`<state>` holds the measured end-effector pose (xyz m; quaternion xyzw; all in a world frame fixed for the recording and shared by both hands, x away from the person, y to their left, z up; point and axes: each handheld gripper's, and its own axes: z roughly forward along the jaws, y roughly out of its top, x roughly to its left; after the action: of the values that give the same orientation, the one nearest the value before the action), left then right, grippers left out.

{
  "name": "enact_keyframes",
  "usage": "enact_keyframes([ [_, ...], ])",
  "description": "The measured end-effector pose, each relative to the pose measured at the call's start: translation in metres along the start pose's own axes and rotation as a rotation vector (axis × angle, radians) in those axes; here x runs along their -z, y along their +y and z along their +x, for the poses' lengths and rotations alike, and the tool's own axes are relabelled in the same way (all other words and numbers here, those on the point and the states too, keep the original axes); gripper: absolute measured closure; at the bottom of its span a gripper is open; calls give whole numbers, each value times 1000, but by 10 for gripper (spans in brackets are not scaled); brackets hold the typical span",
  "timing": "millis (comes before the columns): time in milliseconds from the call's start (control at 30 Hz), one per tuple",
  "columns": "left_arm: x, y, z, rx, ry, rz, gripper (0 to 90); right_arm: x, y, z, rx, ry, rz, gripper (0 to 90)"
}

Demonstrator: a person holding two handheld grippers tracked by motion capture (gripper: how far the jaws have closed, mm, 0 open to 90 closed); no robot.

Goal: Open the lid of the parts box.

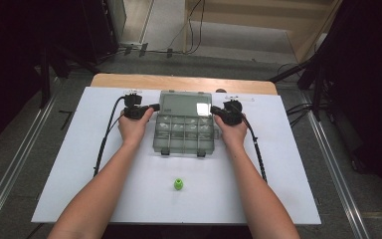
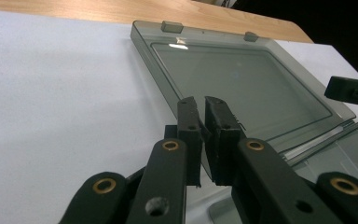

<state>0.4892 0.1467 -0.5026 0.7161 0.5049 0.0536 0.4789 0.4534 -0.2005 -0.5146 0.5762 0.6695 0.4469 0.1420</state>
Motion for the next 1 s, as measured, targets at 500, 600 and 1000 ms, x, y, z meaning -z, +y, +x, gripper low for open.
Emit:
enact_keyframes([
  [500,5,-3,-6,-60,7,-34,577,5,-1,-4,-8,18,-12,604],
  [600,10,-4,-8,-84,-14,-45,454,11,-1,-4,19,3,-42,471],
  [1000,36,-15,-24,-192,-106,-94,95,48,-14,-1,134,47,-106,85],
])
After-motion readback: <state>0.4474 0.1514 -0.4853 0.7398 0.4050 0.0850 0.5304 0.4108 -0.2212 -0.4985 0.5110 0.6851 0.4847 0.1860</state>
